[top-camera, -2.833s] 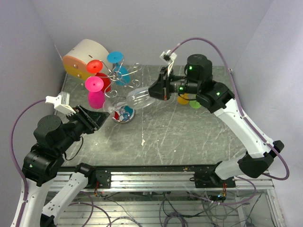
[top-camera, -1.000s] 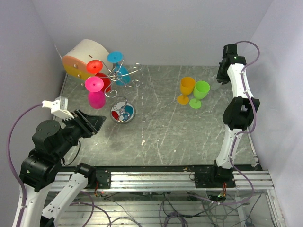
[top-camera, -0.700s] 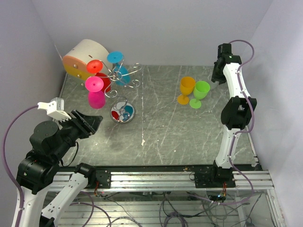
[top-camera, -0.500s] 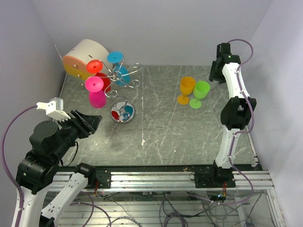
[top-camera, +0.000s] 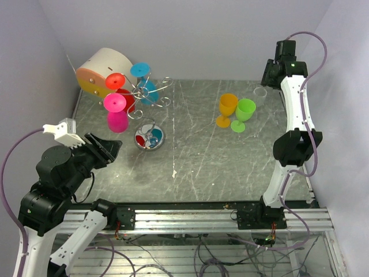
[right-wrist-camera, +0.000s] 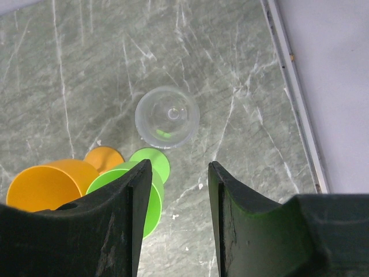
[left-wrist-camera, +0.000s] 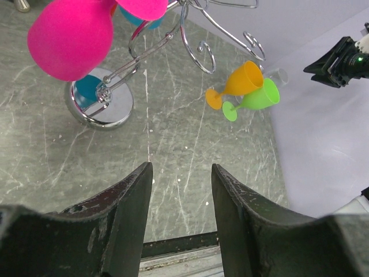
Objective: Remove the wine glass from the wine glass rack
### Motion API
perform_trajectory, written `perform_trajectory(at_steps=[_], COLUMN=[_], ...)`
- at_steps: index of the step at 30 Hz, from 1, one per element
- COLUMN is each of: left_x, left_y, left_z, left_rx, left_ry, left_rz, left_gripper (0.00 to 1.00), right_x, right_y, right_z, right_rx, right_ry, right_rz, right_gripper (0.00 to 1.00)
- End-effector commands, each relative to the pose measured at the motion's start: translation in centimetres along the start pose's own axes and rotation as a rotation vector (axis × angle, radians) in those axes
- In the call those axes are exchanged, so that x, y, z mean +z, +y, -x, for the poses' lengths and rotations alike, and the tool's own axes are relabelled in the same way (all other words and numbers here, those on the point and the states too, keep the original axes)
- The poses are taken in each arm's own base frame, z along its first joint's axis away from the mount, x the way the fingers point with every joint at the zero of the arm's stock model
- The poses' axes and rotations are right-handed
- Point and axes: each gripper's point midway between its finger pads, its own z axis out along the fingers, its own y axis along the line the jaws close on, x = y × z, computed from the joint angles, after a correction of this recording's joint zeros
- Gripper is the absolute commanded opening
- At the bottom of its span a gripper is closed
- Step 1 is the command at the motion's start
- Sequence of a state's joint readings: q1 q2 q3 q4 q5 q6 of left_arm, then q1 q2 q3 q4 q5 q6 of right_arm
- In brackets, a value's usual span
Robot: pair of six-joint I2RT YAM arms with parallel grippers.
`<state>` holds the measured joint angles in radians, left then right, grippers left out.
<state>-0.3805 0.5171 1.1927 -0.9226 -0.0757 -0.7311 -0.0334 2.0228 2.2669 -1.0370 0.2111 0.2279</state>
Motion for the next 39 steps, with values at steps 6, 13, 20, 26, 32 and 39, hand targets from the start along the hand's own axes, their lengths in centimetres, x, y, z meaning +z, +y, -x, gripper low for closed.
perform_trajectory(at_steps=[6, 13, 20, 26, 32, 39], left_x=[-0.7, 2.5, 5.3, 7.5, 9.4, 12.7], left_y=[0.2, -0.5, -3.5, -6.9, -10.5, -7.4], left_z=[2.3, 3.8, 8.6, 10.1, 10.9, 14.5], left_rx=[-0.016, -0.006, 0.003, -0.034, -0.048, -0.120], left_ry=[-0.082, -0.046, -0.090, -0.066, -0.054, -0.055], left_rz=[0.048, 0.127, 0.165, 0.082, -0.064, -0.088], left_gripper=[0.56, 0.58, 0.59, 0.59, 0.58, 0.55], right_x=[-9.8, -20.8, -24.8, -26.0, -26.2, -26.1], right_y=[5.5, 14.9, 16.0, 14.6, 14.3, 14.3], right_z=[2.2, -2.7, -6.6, -6.8, -7.3, -7.7], right_rx=[0.062, -0.021, -0.051, -0.073, -0.094, -0.107], right_ry=[-0.190, -0.320, -0.321, -0.361, -0.371, -0.374], right_rz=[0.370, 0.811, 0.895, 0.871, 0.876, 0.886], right_gripper=[0.39, 0.34, 0.31, 0.31, 0.30, 0.30])
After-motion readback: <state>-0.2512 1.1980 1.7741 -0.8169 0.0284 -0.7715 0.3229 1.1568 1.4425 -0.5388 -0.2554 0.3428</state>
